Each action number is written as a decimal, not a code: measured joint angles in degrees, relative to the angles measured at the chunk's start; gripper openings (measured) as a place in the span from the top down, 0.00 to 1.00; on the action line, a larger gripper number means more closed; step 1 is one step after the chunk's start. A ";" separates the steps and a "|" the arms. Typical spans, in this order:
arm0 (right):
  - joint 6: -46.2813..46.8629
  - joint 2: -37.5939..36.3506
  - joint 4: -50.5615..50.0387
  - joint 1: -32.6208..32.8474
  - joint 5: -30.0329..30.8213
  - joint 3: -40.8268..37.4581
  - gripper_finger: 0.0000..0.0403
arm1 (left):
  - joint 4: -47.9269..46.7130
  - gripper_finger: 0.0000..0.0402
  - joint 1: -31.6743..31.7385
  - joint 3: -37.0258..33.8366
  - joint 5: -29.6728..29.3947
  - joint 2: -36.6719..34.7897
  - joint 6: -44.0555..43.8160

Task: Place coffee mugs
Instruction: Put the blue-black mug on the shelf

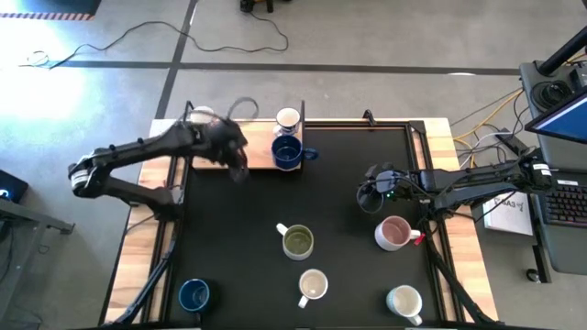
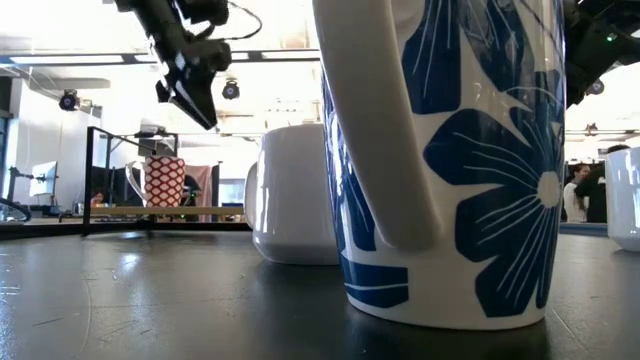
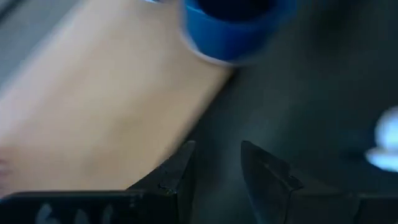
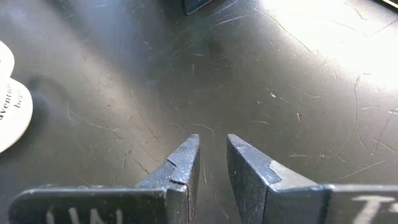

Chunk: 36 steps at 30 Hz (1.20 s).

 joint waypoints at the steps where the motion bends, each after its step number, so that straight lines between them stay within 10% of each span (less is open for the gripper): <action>1: 0.00 0.00 0.00 -0.02 0.00 0.00 0.83 | -0.50 0.73 -2.98 0.00 -0.18 0.00 -2.42; 12: 0.00 0.00 0.00 -0.01 0.00 0.00 0.83 | -5.86 0.73 -33.21 -0.07 -7.17 0.36 -37.58; 25: 0.00 0.00 0.00 -0.01 0.00 0.02 0.83 | -6.37 0.72 -53.13 0.87 -5.33 7.98 -74.14; 36: 0.00 0.00 0.00 -0.02 0.00 0.00 0.83 | -24.15 0.61 -64.16 20.85 -0.75 23.16 -89.61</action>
